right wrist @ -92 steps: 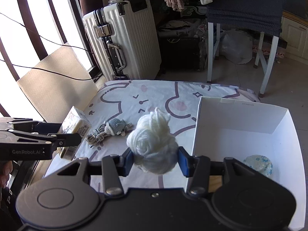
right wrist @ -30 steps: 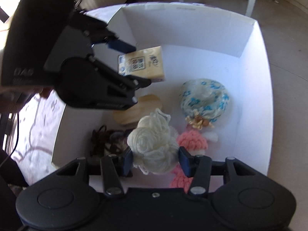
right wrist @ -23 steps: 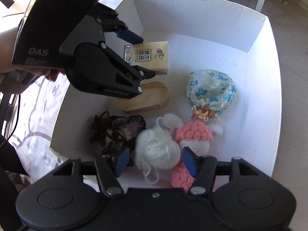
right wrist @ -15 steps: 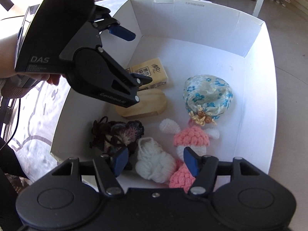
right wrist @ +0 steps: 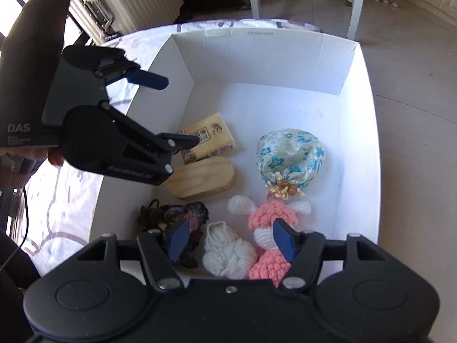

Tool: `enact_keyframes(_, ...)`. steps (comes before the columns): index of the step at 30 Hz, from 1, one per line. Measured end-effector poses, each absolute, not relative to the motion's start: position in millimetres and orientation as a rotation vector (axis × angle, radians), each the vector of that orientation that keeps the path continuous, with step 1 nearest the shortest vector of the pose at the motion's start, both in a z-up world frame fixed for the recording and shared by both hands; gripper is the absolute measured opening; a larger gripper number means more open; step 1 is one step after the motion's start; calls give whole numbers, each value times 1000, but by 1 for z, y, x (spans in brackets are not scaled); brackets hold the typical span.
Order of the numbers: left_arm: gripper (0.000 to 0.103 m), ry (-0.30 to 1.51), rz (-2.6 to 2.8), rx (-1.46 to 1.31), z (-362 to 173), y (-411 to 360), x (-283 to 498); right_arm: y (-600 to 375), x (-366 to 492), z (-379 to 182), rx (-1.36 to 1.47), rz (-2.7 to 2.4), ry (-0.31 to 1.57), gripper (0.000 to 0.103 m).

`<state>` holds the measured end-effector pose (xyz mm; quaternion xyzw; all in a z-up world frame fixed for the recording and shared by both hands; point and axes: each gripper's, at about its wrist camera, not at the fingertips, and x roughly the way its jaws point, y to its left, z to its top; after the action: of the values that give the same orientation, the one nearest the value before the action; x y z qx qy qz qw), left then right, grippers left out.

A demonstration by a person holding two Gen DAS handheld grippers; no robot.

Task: Organize objects
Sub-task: 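Lower the yarn ball and tissue pack into the box and open both grippers, then withdraw both grippers from the box toward the grey knit toy and rope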

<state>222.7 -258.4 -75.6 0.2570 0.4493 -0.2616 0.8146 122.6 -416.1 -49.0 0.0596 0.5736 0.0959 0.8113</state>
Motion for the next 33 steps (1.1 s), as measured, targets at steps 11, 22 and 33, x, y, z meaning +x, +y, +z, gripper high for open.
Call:
enact_keyframes(11,82,920,-493,423,-31,-220,198,-418,101,-13,160,80,1111,68)
enact_keyframes(22,82,884,-436,253,7,-177,160,-407,67,11,213,-31,991,69)
enact_keyframes(33,95,857,-404,150,20,-148,122,-380,40,17,252,-163,907,76)
